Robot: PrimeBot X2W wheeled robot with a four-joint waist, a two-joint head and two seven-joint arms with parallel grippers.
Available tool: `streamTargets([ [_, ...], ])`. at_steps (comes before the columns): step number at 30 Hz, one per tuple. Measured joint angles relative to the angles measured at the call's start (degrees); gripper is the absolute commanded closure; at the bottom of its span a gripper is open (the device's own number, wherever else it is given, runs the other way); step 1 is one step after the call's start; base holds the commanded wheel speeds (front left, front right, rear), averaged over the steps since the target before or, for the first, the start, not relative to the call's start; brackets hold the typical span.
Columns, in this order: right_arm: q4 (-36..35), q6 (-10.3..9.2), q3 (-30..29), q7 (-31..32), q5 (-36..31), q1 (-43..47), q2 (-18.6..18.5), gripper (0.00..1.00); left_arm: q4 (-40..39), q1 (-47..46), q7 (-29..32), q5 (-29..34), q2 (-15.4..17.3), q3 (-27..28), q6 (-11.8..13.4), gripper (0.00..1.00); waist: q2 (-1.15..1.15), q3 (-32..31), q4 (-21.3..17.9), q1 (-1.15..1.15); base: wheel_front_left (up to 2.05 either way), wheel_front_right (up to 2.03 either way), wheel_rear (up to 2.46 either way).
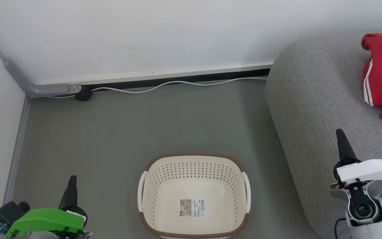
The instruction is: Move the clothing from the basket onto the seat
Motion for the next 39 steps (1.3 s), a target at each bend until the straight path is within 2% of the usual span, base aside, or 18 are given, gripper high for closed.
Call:
streamTargets([
  [39, -1.0, 0.03, -2.5, 6.4, 32.7, 0.1, 0.2, 1.0, 4.1, -3.8, 6.5, -24.5, -1.2, 5.4, -4.4, 1.0, 0.0, -2.0, 0.0, 0.0, 0.0, 0.0, 0.0],
])
